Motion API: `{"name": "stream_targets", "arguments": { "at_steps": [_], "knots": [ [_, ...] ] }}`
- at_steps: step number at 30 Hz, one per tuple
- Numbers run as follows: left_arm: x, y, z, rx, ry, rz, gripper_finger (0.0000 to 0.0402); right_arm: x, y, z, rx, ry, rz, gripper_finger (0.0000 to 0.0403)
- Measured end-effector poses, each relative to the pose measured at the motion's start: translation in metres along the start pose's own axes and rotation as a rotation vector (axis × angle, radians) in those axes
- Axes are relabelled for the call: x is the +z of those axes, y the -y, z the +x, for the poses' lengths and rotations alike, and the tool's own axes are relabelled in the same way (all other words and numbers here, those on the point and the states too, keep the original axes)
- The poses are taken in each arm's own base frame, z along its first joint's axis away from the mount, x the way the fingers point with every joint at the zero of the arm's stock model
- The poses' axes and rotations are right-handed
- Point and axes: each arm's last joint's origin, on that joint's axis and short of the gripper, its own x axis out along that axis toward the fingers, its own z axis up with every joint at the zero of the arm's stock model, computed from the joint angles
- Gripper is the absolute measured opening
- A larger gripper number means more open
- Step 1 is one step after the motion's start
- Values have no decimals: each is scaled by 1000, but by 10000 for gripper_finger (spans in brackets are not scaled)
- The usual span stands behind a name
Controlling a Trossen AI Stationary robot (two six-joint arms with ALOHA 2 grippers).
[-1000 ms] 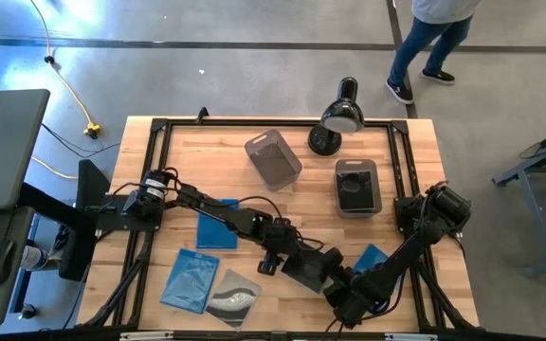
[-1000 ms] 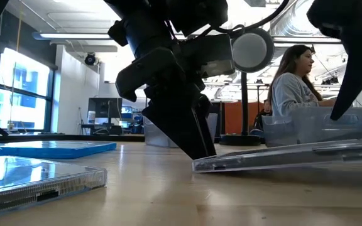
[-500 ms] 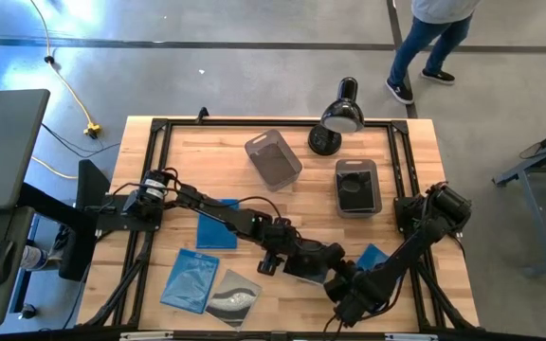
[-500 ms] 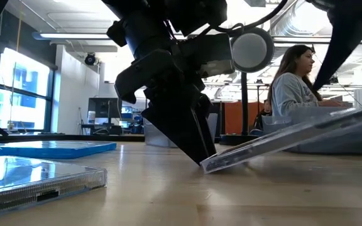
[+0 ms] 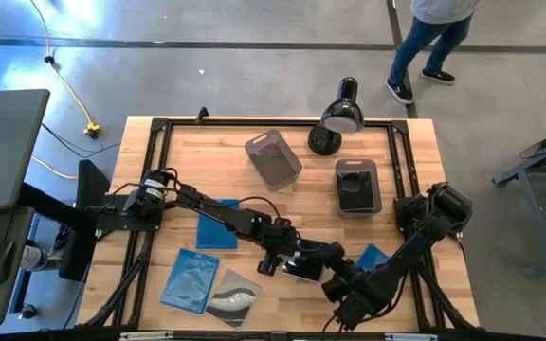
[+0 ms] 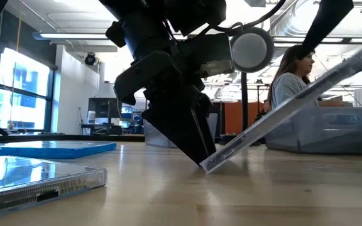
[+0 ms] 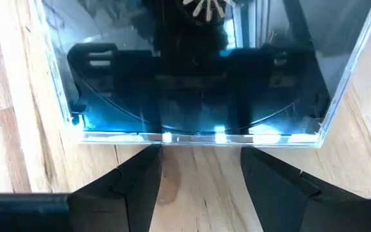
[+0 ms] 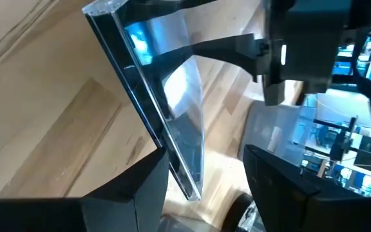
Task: Pick & place jewel cases by type
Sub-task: Put the right black CD case into the right black bin
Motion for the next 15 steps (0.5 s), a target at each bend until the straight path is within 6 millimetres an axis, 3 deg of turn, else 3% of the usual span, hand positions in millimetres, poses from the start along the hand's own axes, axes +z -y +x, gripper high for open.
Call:
{"name": "stream_targets", "arguments": {
  "at_steps": [15],
  "knots": [
    [6, 4, -2, 18, -7, 10, 209, -2, 12, -2, -52, 15, -80, 197]
  ]
}}
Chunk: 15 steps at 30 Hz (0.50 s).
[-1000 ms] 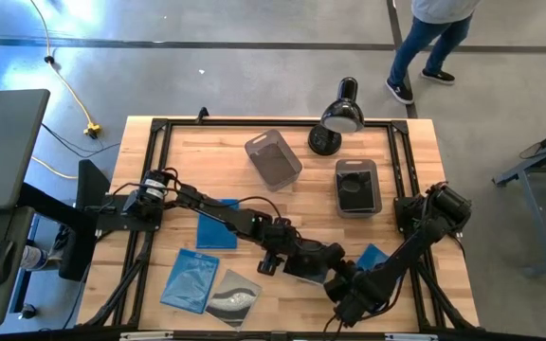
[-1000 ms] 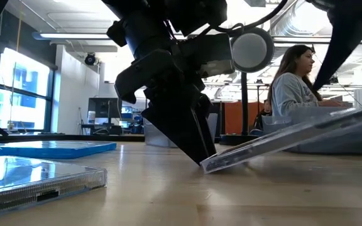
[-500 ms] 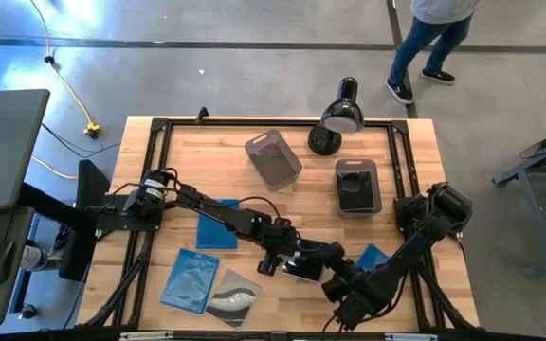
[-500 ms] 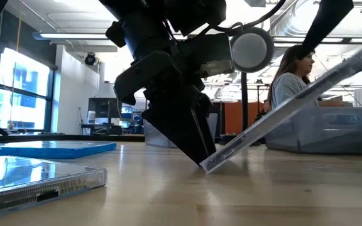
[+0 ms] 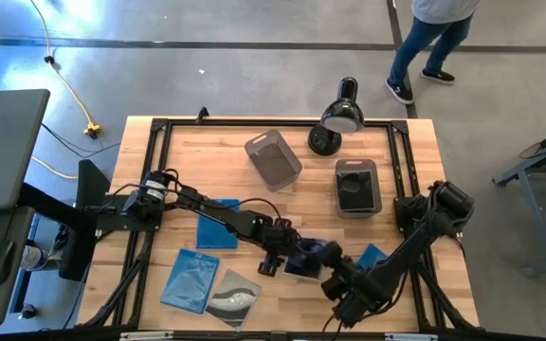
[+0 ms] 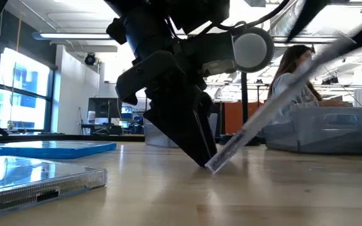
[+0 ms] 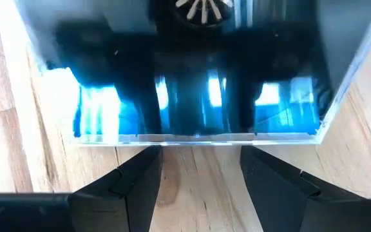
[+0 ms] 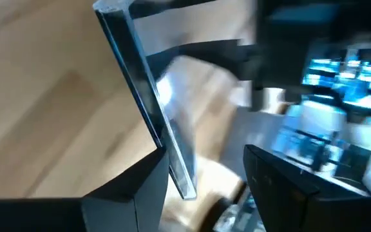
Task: Pick & place jewel cases by type
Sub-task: Put the right black CD case into the right black bin
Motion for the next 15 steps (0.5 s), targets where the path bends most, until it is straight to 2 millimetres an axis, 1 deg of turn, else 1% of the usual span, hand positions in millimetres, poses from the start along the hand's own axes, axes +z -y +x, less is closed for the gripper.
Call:
{"name": "stream_targets", "arguments": {
  "at_steps": [2, 5, 11, 15],
  "knots": [
    [0, 0, 0, 0, 2, -5, 209, 0, 6, -2, -38, 14, 32, 197],
    [3, 0, 0, 0, 28, -4, 209, -1, 14, -4, -15, 44, 58, 197],
    [14, 0, 1, -17, 149, 0, 209, 8, 22, 7, 128, 133, 69, 197],
    [15, 0, 1, -12, 159, -17, 209, 7, 23, 10, 109, 119, 63, 197]
  ]
}}
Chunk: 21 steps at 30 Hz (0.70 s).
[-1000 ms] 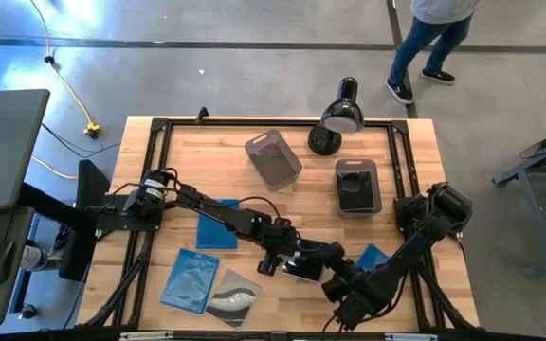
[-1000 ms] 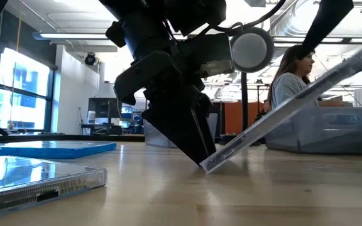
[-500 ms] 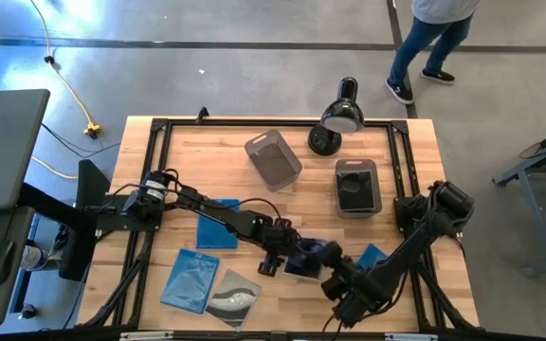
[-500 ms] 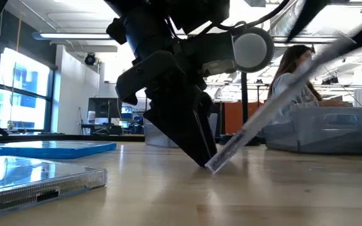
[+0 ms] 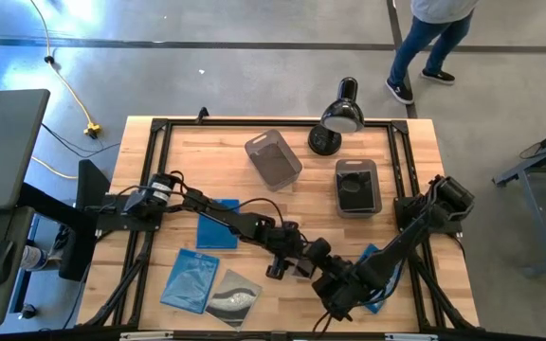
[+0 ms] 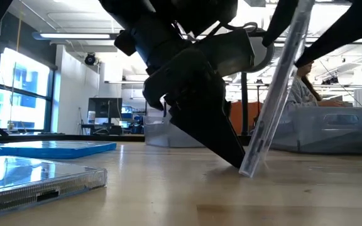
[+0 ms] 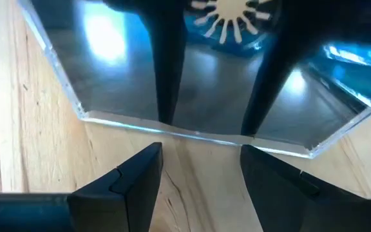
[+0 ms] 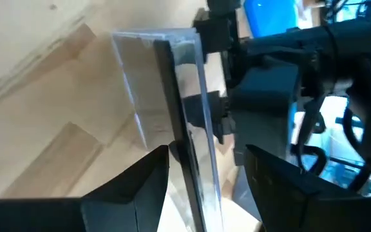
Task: Pick & place jewel cases by type
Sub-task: Put the right black CD case into the right black bin
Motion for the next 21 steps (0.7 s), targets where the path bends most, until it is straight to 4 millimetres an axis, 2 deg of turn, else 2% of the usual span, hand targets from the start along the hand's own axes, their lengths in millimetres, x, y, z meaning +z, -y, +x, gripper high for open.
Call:
{"name": "stream_targets", "arguments": {
  "at_steps": [3, 11, 15, 21],
  "knots": [
    [0, 0, 0, -3, -2, -1, 209, 0, 0, 0, 3, 1, -28, 197],
    [-2, 0, 2, -3, -14, 1, 209, 2, -4, 0, 163, 52, -59, 191],
    [-2, 0, 2, -1, -16, 2, 209, 2, -5, 0, 237, 78, -63, 161],
    [-2, 0, 2, 2, -23, 5, 209, 3, -5, 1, 266, 94, -49, 89]
  ]
}}
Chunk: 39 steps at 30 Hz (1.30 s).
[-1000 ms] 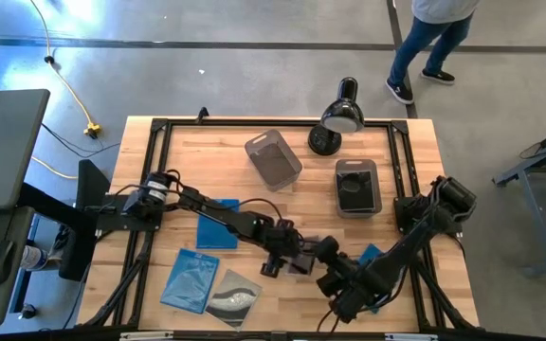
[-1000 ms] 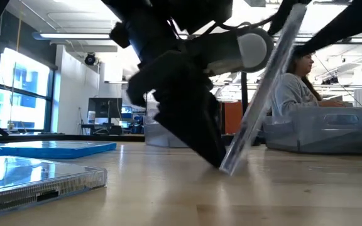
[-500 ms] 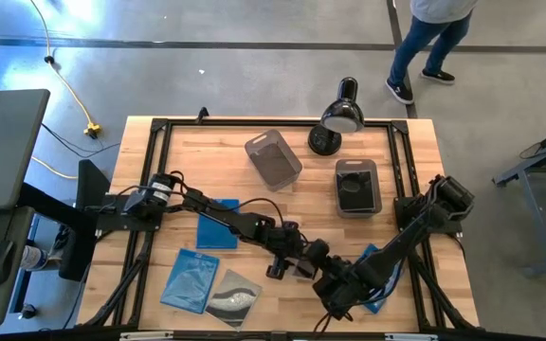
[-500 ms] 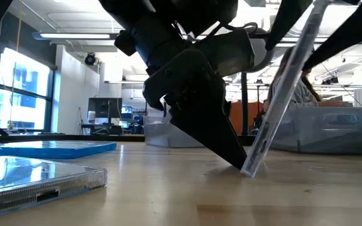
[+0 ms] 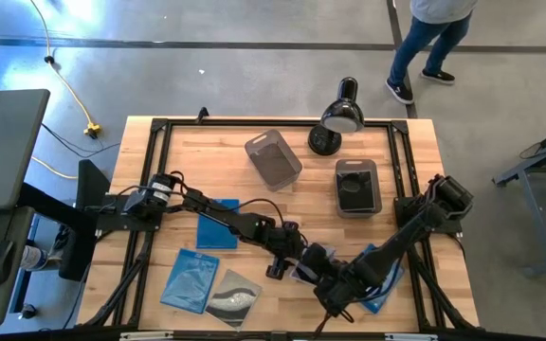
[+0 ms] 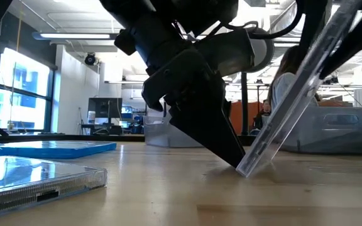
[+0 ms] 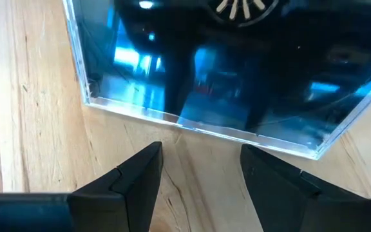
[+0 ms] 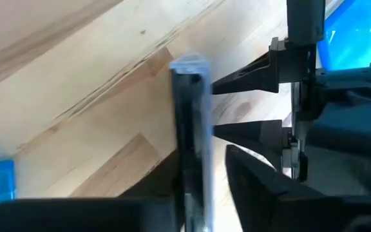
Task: Pick & place jewel cases by type
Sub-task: Put the right black CD case into the right black bin
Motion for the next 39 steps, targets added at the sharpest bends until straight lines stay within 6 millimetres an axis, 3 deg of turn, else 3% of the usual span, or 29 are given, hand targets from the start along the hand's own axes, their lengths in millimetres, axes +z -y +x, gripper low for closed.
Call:
{"name": "stream_targets", "arguments": {
  "at_steps": [7, 11, 16, 19, 24, 29, 33, 39],
  "knots": [
    [-3, 1, -8, -4, -68, -3, 209, 0, 0, 0, 36, 13, 108, 17],
    [-3, 1, -16, -10, -127, 36, 209, 1, -2, -1, 47, 17, 161, 20],
    [-2, 0, -38, 63, -357, 63, 209, 4, -8, -4, 60, 29, 218, 56],
    [5, -1, -54, 128, -476, 77, 209, 3, -11, -6, 47, 19, 262, 51],
    [11, -3, -90, 247, -734, 121, 209, 2, -10, -6, 27, 3, 346, 15],
    [26, -5, -135, 422, -910, 99, 209, 1, -11, -7, -6, -8, 377, 30],
    [44, -5, -171, 496, -780, 71, 209, 0, -11, -6, -6, -18, 387, 44],
    [57, -9, -236, 627, -580, 18, 209, -3, -10, -6, -7, -46, 435, 15]
  ]
}}
